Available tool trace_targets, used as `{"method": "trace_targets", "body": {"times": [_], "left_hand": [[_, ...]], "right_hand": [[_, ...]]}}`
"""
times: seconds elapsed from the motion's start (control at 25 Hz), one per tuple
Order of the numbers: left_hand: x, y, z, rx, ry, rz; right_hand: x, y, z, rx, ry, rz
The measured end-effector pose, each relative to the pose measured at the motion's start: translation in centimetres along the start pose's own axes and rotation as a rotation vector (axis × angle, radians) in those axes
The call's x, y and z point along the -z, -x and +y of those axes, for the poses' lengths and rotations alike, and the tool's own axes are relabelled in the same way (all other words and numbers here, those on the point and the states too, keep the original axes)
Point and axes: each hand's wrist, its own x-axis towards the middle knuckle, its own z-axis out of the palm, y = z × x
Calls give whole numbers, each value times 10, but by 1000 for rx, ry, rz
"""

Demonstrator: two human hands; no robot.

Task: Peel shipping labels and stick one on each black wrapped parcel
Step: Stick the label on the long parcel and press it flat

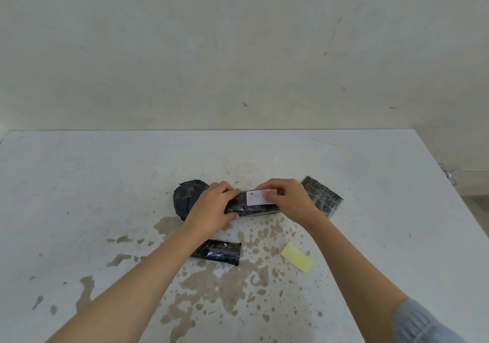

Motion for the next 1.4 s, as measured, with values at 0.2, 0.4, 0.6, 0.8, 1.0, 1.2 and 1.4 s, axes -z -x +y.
{"method": "trace_targets", "body": {"times": [0.2,0.4,0.6,0.8,1.0,1.2,1.4], "left_hand": [[-7,13,4,42,78,132],[-17,21,1,-12,35,227],[-24,23,-2,-103,-95,308],[-27,24,-3,-115,-95,319],[-33,24,-5,-167,-185,328],[-35,24,-5,-172,-223,341],[-37,23,-3,-141,-184,375]], "right_hand": [[-4,-6,0,-7,25,34],[-14,-9,2,-18,33,53],[-18,-12,0,-23,86,76],[-23,-15,0,-30,146,86],[-26,-16,-1,-16,203,100],[-29,-16,-2,-6,263,113],[-33,-14,0,55,331,133]]}}
